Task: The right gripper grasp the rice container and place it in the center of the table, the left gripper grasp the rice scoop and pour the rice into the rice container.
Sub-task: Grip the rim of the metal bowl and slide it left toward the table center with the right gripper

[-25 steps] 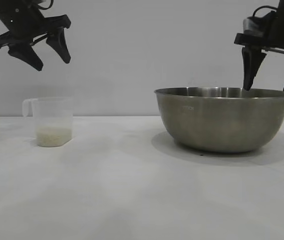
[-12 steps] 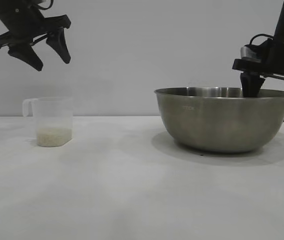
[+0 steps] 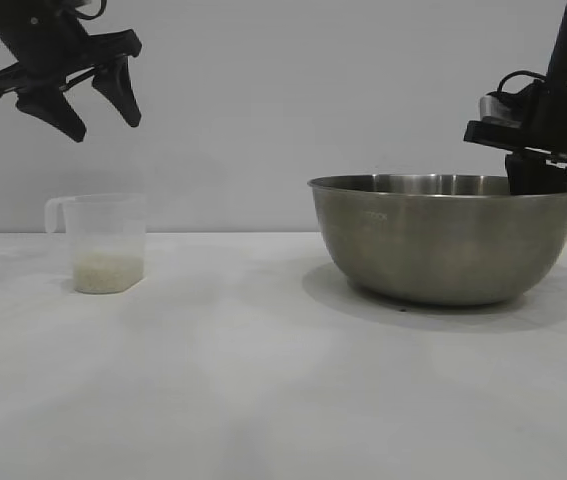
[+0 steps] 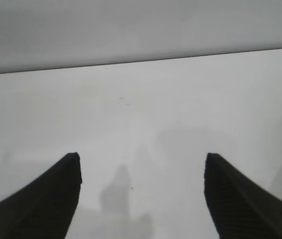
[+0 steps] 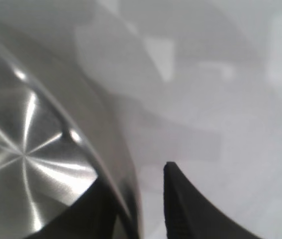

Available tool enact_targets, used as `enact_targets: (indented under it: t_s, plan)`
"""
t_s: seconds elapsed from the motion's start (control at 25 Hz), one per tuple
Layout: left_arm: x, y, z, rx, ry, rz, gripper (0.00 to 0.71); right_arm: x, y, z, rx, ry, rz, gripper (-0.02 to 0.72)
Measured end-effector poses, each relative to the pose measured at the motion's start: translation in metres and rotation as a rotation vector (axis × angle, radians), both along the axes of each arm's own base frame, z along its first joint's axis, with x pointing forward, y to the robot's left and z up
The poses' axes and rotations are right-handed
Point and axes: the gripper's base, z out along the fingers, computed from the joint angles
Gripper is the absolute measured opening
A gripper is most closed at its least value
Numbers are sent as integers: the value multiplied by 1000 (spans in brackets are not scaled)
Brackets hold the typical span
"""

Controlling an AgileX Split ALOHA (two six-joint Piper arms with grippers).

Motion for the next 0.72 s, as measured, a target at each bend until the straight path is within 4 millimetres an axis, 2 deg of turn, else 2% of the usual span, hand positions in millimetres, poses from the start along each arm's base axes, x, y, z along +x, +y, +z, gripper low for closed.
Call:
enact_targets:
  t_s: [0.16,0.2,0.28,0.52,0.56,0.72]
  plan:
    - [0,0,0,0,0,0,545,0,0,0,0,0,0,205]
    - [0,0,0,0,0,0,545,0,0,0,0,2,0,148]
    - [0,0,0,0,0,0,545,0,0,0,0,5,1,86]
    - [0,0,0,0,0,0,545,-1,0,0,0,5,1,64]
    - [0,0,0,0,0,0,545,-1,0,0,0,5,1,0]
    - [0,0,0,0,0,0,545,-1,0,0,1,15,8,0]
